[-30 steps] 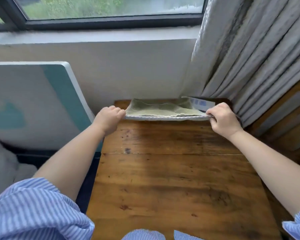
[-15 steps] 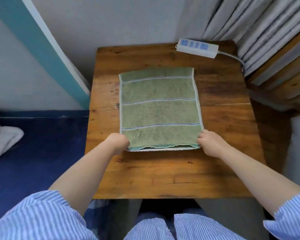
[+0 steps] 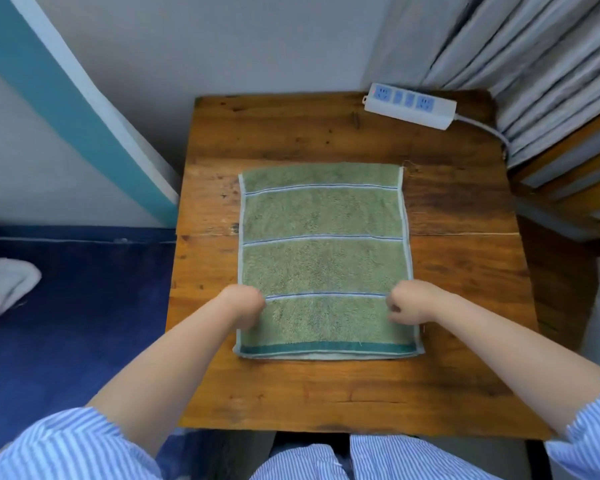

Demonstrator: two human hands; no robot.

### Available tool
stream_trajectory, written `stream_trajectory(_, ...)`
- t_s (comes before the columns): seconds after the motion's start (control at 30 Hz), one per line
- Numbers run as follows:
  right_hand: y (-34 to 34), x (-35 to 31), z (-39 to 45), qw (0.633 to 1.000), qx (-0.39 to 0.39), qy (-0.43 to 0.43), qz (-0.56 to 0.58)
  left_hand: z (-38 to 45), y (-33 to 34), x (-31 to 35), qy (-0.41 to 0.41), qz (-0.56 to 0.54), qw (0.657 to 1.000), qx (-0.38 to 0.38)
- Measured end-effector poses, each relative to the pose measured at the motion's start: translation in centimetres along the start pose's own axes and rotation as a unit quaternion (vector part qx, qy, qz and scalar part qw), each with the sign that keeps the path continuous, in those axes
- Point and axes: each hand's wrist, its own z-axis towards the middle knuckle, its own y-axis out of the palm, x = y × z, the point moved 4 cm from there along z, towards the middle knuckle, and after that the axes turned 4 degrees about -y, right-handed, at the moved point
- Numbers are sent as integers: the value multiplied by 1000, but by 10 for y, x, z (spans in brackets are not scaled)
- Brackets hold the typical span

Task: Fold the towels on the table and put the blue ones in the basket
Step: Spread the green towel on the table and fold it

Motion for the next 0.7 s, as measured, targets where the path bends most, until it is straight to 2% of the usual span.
stream_trajectory(0.13,-56,9,32,975,219,-28,-9,24,-63,-23,-34,-94,978,185)
stream_trajectory(0.2,-77,10,55,965,263,-27,-2,40,-90,-32,-70,-187,948,247)
stream_trajectory(0.3,-101,10,91,957,281,-6,68,72,-114,-39,-105,-282,911,283)
stream_trajectory(0.47,-129,15,141,945,313,25,92,115,-125,-46,-100,-298,899,305)
stream_trajectory(0.7,-132,42,161,951,308,2,33,139,-107,-78,-68,-215,920,321)
